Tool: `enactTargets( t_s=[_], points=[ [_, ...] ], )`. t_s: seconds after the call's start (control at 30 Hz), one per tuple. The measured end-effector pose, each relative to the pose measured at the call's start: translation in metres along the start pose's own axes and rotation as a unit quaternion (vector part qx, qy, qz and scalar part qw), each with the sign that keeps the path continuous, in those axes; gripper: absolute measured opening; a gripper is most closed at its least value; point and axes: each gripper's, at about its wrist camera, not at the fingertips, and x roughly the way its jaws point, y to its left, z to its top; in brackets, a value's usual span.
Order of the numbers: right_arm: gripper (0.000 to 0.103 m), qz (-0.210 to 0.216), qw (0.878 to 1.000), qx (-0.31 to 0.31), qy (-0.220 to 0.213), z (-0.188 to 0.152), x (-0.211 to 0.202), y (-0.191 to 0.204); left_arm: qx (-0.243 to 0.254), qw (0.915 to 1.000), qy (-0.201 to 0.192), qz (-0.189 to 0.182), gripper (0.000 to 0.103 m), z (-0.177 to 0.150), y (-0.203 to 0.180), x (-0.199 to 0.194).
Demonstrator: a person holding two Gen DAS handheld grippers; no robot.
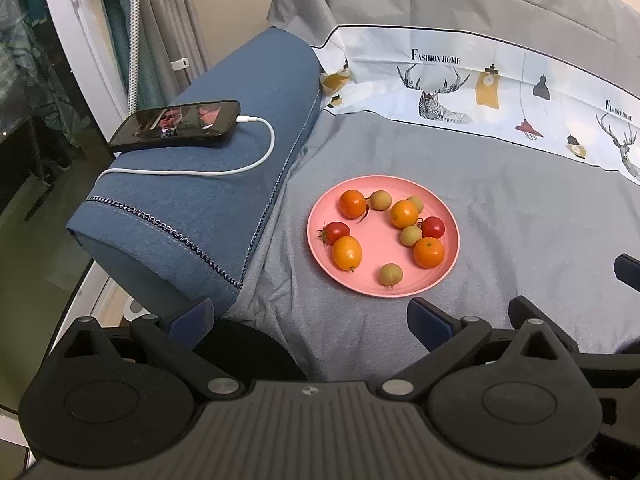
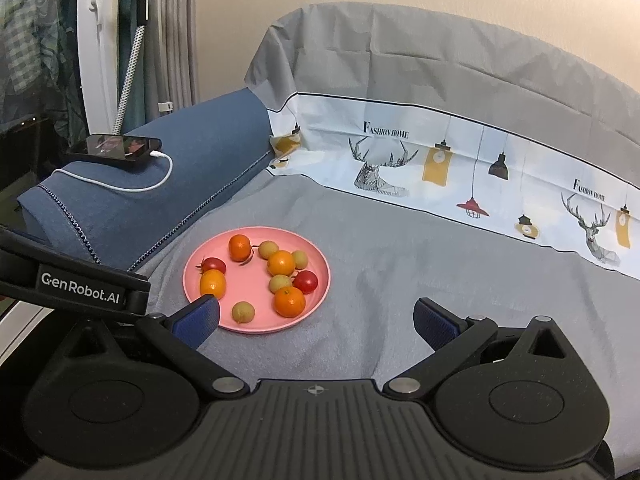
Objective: Organize fruits
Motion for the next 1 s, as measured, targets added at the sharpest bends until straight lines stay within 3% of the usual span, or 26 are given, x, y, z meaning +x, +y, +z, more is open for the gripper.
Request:
enactTargets(
  t_s=[1.0],
  points=[
    [0.102, 0.0, 1.0, -0.001, 0.0, 0.0004, -0.0001, 0.0003, 0.002, 1.0, -0.001, 0.008, 0.103, -0.0003, -0.0003, 0.0016]
  ],
)
